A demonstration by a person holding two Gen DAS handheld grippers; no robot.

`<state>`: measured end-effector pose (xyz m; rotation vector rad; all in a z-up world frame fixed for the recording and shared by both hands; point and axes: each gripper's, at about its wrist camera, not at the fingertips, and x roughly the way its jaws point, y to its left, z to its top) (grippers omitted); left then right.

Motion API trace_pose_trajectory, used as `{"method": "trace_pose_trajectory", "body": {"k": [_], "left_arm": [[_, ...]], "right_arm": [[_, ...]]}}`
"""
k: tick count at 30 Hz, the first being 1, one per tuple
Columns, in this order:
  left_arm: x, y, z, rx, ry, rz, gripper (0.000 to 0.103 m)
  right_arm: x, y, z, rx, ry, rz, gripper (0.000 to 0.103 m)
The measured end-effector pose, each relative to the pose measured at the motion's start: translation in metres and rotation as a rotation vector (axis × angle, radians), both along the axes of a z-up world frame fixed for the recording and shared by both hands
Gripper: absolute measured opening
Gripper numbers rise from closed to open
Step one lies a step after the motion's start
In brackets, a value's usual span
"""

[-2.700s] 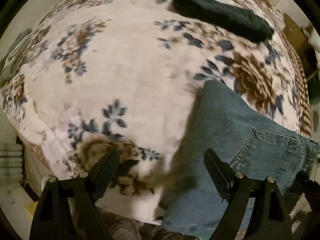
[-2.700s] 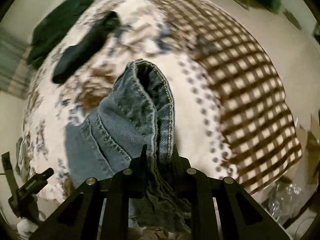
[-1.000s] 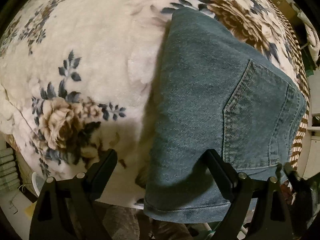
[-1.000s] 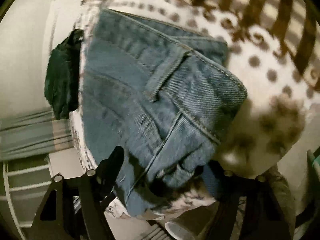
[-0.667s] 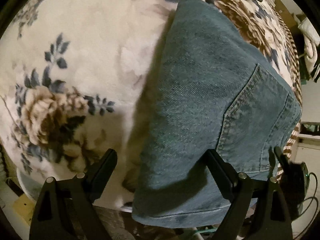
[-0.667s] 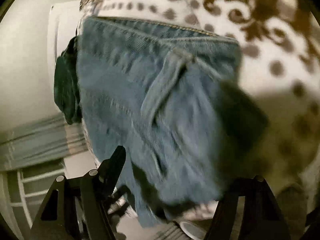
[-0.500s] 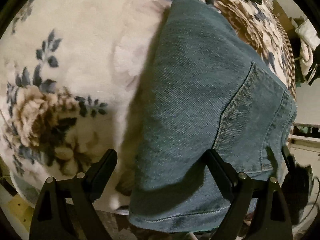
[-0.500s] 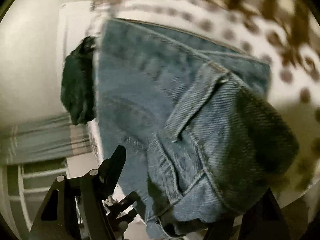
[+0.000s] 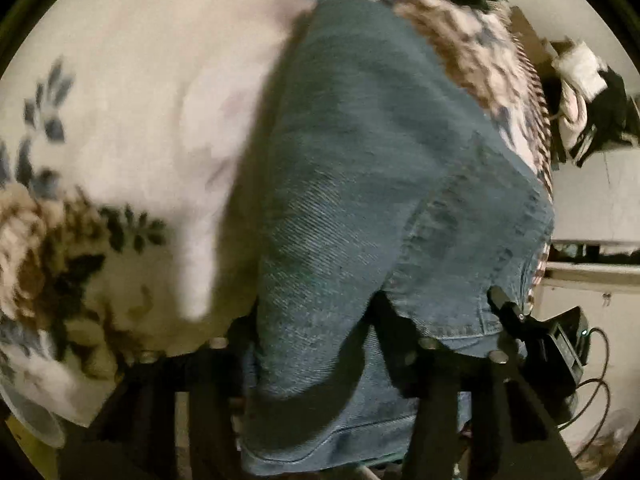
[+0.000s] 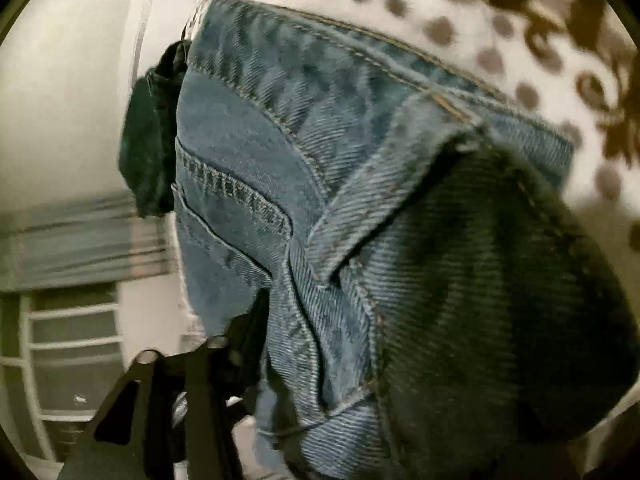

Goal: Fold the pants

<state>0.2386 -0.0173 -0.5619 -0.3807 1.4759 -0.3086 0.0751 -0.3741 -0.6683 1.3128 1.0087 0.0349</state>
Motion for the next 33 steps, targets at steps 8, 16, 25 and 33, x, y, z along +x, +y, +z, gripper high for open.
{"method": "trace_pose_trajectory", "body": {"k": [8, 16, 25, 33], "left_arm": [[-0.009, -0.010, 0.056, 0.015, -0.120, 0.007, 0.019], [-0.001, -0.002, 0.134, 0.007, -0.201, 0.037, 0.019], [0.082, 0.017, 0.187, -0.022, -0.301, 0.067, 0.019], [0.220, 0.046, 0.197, -0.044, -0.346, 0.052, 0.019]], "right_arm": [[-0.001, 0.015, 0.064, -0.140, -0.042, 0.007, 0.028], [-0.008, 0.005, 0.145, -0.171, -0.133, 0.043, 0.026], [0.091, 0.006, 0.219, -0.216, -0.260, 0.070, 0.026], [0.226, 0.016, 0.243, -0.243, -0.324, 0.039, 0.026]]}}
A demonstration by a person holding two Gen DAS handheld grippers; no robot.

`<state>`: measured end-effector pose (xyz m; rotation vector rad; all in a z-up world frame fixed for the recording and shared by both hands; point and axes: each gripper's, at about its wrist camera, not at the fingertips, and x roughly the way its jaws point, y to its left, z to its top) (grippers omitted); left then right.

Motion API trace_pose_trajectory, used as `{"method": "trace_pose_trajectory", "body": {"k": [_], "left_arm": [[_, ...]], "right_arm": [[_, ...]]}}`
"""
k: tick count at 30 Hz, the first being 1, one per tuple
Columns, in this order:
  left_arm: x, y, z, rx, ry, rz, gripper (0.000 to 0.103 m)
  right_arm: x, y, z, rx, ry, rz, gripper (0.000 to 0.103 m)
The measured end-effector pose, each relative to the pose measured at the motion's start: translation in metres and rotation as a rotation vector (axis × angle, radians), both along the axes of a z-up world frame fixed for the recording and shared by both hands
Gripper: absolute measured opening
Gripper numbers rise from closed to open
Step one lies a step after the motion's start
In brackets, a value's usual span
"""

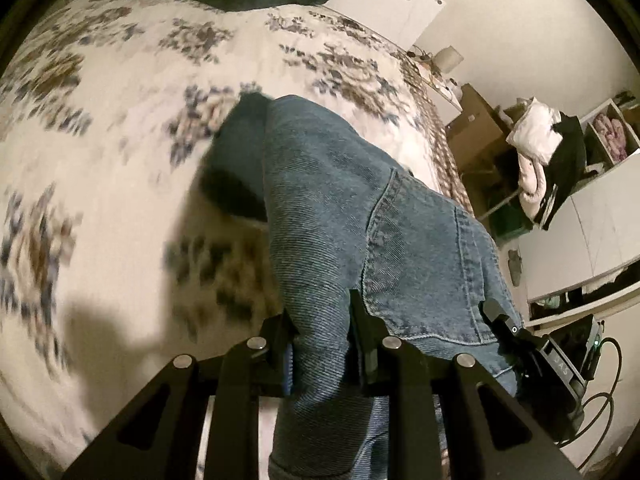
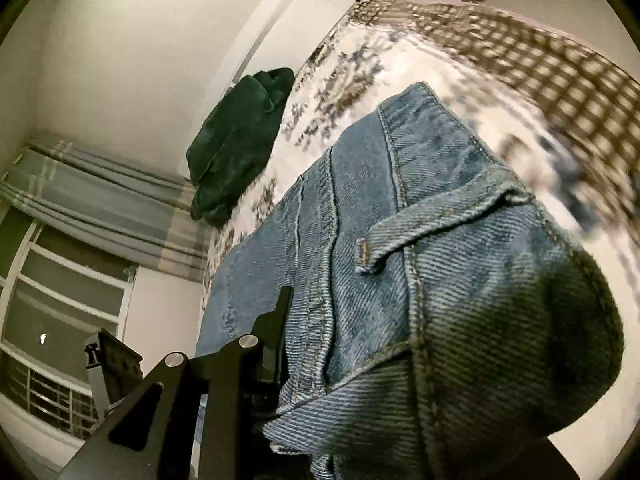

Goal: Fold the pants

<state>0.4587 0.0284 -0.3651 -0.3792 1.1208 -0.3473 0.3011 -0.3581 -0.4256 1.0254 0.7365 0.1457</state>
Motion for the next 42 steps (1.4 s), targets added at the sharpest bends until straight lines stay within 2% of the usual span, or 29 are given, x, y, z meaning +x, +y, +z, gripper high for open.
{"method": "trace_pose_trajectory", "body": {"k": [6, 9, 13, 16, 18, 21, 24, 25, 26, 27, 28, 29, 32, 34, 39, 42], "left_arm": [[0.104, 0.008, -0.011, 0.016, -0.022, -0.034, 0.019], [0.150, 0.013, -0.030, 0.008, -0.011, -0.043, 0.019], [0.188, 0.016, -0.059, 0.022, 0.004, -0.059, 0.019], [0.201, 0.018, -0.083, 0.019, 0.046, -0.062, 0.019], [0.202, 0.019, -0.097, 0.025, 0.078, -0.064, 0.022], [0.196, 0.023, -0.101, 0.052, 0.092, -0.052, 0.032], [0.183, 0.024, -0.095, 0.129, 0.094, -0.035, 0.039], [0.179, 0.023, -0.093, 0.162, 0.090, -0.028, 0.045], [0.176, 0.023, -0.091, 0.194, 0.087, -0.021, 0.048], [0.171, 0.022, -0.088, 0.234, 0.082, -0.020, 0.055], [0.167, 0.020, -0.085, 0.272, 0.075, -0.023, 0.067], [0.165, 0.018, -0.083, 0.316, 0.069, -0.027, 0.074], [0.151, 0.010, -0.071, 0.404, 0.036, -0.034, 0.082], [0.140, 0.004, -0.061, 0.435, 0.012, -0.047, 0.086], [0.118, -0.008, -0.029, 0.498, -0.064, -0.044, 0.086], [0.101, -0.013, -0.003, 0.512, -0.098, -0.028, 0.086]], "right_arm": [[0.115, 0.004, -0.006, -0.008, -0.020, -0.027, 0.026], [0.164, 0.006, -0.016, -0.009, -0.022, -0.040, 0.026], [0.220, 0.009, -0.043, -0.019, -0.005, -0.053, 0.026], [0.241, 0.010, -0.069, -0.024, 0.027, -0.056, 0.026], [0.250, 0.010, -0.083, -0.031, 0.055, -0.056, 0.026], [0.258, 0.010, -0.096, -0.044, 0.105, -0.022, 0.032], [0.257, 0.009, -0.097, -0.070, 0.145, 0.020, 0.050], [0.255, 0.009, -0.096, -0.083, 0.170, 0.029, 0.064], [0.252, 0.009, -0.095, -0.101, 0.191, 0.033, 0.071], [0.248, 0.009, -0.091, -0.132, 0.205, 0.036, 0.078], [0.244, 0.010, -0.087, -0.156, 0.213, 0.041, 0.079], [0.240, 0.011, -0.082, -0.201, 0.226, 0.049, 0.081], [0.231, 0.022, -0.062, -0.397, 0.272, 0.058, 0.095], [0.225, 0.033, -0.048, -0.538, 0.295, 0.051, 0.097], [0.212, 0.045, -0.014, -0.707, 0.285, 0.009, 0.100], [0.198, 0.050, 0.009, -0.768, 0.271, -0.015, 0.100]]}}
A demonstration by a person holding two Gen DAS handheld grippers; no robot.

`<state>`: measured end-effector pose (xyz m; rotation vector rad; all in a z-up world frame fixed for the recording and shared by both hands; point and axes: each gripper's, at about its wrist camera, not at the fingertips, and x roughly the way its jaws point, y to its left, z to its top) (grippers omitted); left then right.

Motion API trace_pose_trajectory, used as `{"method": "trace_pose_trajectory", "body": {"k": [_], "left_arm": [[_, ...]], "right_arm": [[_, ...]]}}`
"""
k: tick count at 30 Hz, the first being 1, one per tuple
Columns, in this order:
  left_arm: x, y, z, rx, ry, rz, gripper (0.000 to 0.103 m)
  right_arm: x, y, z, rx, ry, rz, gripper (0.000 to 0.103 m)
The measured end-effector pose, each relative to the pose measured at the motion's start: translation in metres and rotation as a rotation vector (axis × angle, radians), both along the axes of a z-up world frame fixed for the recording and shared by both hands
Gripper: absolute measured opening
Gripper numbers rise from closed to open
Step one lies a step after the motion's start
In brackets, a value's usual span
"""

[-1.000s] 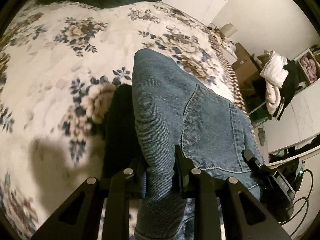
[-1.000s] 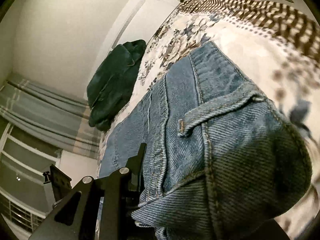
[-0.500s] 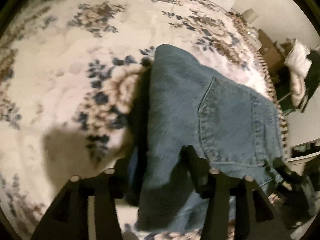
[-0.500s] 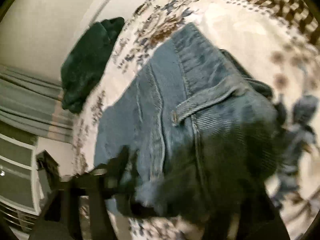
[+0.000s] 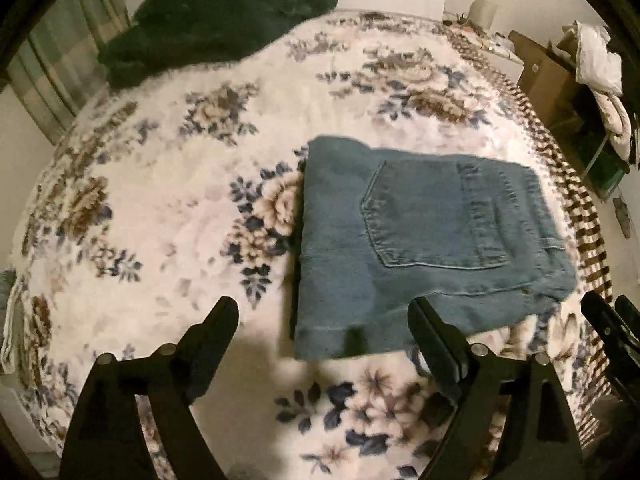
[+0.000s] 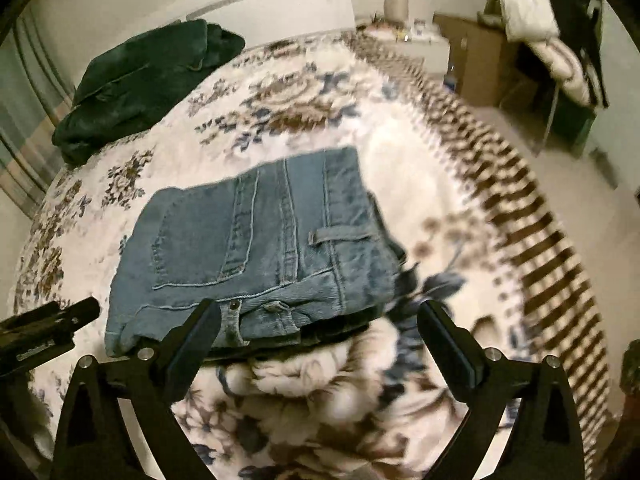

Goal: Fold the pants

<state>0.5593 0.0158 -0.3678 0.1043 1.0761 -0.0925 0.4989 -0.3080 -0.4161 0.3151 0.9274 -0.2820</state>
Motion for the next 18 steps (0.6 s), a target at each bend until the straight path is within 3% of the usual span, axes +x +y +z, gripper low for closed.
{"method": "trace_pose_trajectory", "body": {"k": [10, 18], "left_arm": [[-0.082, -0.009, 0.109, -0.041, -0.097, 0.038, 0.086], [-0.173, -0.023, 0.218, -0.044, -0.190, 0.032, 0.086]], "right_arm": [[-0.080, 0.009, 0.112, -0.094, -0.077, -0.007, 0.100], [-0.176, 0.024, 0.242, -0.168, -0.179, 0.025, 0.100]]}}
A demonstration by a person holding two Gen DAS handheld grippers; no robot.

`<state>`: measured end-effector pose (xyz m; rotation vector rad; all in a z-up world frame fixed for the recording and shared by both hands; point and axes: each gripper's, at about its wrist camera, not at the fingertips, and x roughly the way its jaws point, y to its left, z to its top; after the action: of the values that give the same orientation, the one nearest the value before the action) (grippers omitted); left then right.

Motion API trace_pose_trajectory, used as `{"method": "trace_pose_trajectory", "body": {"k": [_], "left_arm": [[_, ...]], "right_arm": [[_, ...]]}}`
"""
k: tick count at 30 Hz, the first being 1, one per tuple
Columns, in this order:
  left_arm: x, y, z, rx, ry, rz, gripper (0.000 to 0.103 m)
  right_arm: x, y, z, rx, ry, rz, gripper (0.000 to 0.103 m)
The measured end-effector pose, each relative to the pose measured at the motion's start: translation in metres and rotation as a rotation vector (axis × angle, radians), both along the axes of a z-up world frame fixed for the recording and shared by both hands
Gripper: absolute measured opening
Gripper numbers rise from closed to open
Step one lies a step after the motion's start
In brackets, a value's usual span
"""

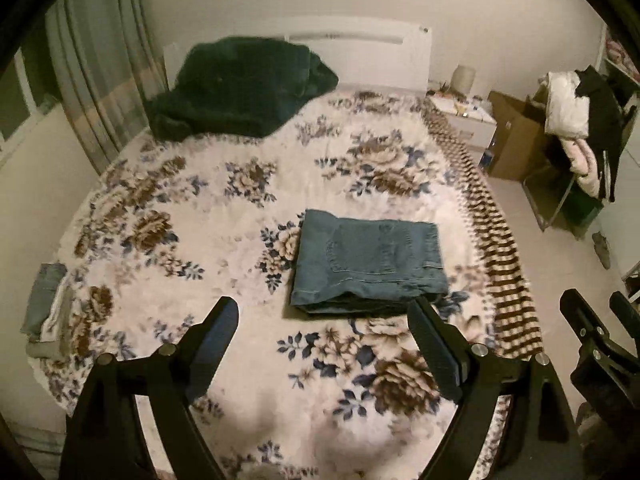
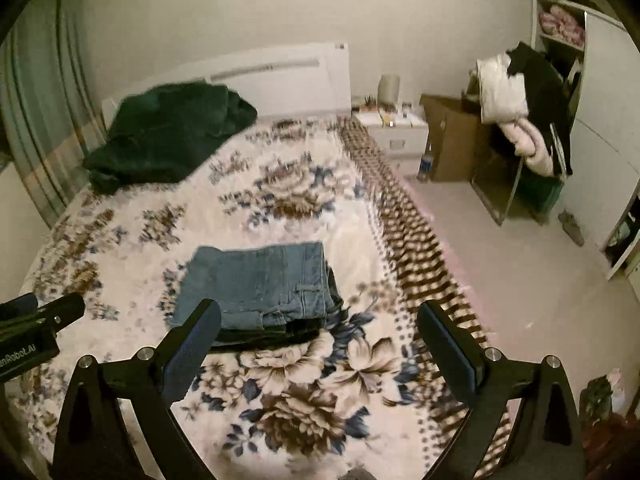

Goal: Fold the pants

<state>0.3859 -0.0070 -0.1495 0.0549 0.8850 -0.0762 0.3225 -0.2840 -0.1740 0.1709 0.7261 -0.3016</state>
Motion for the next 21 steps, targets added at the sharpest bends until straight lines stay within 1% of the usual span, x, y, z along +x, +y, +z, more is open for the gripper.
{"method": "trace_pose_trajectory", "body": {"k": [4, 7, 8, 9, 10, 14, 17, 21], "left_arm": [[-0.052, -0.008, 0.050, 0.009, -0.041, -0.011, 0.086], [-0.086, -0.012, 0.080, 0.007, -0.069, -0.005, 0.087], [-0.095, -0.012, 0.087, 0.006, -0.075, -0.001, 0.089], [-0.107, -0.012, 0.096, 0.002, -0.080, 0.003, 0.097], [-0.115, -0.013, 0.102, -0.004, -0.081, 0.004, 0.102], [-0.145, -0.008, 0.127, -0.035, -0.103, 0.023, 0.102], [-0.160, -0.004, 0.141, -0.020, -0.114, 0.038, 0.102], [-0.175, -0.001, 0.150, -0.010, -0.114, 0.040, 0.102]], "right_arm": [[-0.060, 0.003, 0.067, -0.030, -0.042, 0.008, 0.100], [-0.103, 0.007, 0.111, -0.061, -0.084, 0.016, 0.100], [-0.117, 0.008, 0.124, -0.069, -0.095, 0.016, 0.100], [-0.126, 0.008, 0.136, -0.073, -0.101, 0.020, 0.103], [-0.140, 0.008, 0.148, -0.076, -0.109, 0.026, 0.103], [-0.186, 0.013, 0.189, -0.084, -0.128, 0.048, 0.103], [-0.214, 0.018, 0.211, -0.083, -0.140, 0.061, 0.103], [-0.239, 0.030, 0.234, -0.077, -0.139, 0.092, 0.103]]}}
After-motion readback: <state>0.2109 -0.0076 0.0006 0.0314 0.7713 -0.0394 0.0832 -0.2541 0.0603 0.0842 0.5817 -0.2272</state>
